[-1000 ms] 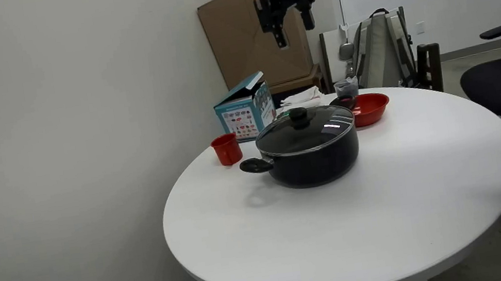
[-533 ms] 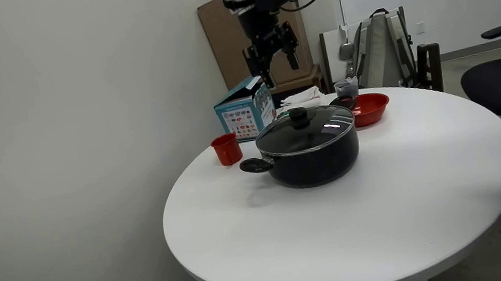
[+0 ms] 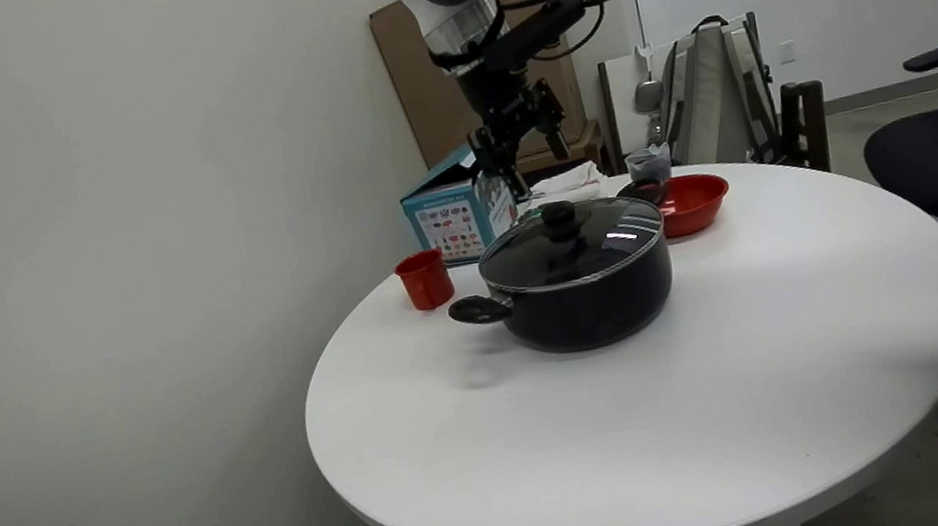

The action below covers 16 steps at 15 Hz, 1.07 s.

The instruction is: Remove the lid from the pot.

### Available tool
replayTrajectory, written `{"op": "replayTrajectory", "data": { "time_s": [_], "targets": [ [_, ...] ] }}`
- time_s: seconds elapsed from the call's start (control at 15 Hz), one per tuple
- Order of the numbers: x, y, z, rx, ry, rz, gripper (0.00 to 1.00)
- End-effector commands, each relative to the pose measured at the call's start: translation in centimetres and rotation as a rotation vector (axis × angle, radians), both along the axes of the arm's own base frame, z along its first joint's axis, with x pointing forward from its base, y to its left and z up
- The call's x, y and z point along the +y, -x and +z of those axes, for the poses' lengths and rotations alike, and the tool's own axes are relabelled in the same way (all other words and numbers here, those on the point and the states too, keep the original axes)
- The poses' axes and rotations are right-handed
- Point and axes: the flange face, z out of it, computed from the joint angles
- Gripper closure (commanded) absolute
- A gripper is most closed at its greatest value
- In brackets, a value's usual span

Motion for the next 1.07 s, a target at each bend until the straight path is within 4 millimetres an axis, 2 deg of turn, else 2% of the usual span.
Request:
{"op": "replayTrajectory", "data": {
  "time_s": [0.0, 0.33, 1.0],
  "targets": [
    [-0.7, -0.3, -0.6, 0.041, 0.007, 0.000, 0.00],
    [-0.8, 0.3, -1.4, 0.067, 0.014, -0.001, 0.00],
    [0.0, 0.9, -4.6, 0.105, 0.019, 0.015, 0.00]
  ]
}}
